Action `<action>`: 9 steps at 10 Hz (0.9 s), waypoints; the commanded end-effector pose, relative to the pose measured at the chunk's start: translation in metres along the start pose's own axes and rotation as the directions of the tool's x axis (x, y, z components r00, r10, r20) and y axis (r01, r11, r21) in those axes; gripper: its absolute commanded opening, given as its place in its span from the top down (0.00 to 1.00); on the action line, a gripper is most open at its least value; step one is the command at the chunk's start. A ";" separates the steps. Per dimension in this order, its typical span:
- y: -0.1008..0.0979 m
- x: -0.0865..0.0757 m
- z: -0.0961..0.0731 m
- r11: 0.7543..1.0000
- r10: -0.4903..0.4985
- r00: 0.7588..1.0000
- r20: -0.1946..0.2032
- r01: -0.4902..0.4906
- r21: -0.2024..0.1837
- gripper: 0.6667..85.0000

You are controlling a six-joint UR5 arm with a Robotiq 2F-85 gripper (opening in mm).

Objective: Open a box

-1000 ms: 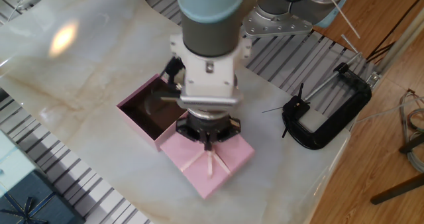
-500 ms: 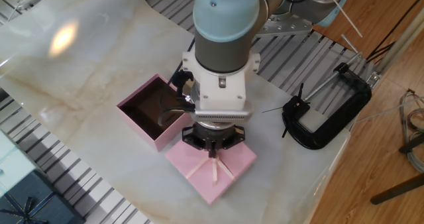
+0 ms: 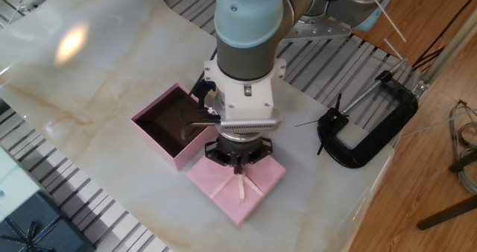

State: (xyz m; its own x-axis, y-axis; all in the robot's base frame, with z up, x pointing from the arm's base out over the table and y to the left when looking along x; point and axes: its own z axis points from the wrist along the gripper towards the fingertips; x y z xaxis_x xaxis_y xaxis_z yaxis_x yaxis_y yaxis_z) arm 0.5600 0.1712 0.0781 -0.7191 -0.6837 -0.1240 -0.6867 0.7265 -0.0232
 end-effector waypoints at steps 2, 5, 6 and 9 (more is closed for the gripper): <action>0.003 0.008 0.015 1.000 0.011 1.000 0.030 -0.011 -0.010 0.99; 0.008 0.001 0.021 0.999 0.019 0.999 0.049 -0.018 -0.029 0.99; 0.005 0.000 0.021 1.000 0.013 0.999 0.053 -0.012 -0.019 0.98; 0.002 -0.001 0.023 1.000 -0.023 0.998 0.058 0.024 -0.011 0.56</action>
State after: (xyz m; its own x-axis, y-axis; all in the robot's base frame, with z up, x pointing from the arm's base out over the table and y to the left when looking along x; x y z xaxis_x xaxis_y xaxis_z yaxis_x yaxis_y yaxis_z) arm 0.5587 0.1735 0.0564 -0.7072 -0.6872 -0.1662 -0.6947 0.7191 -0.0172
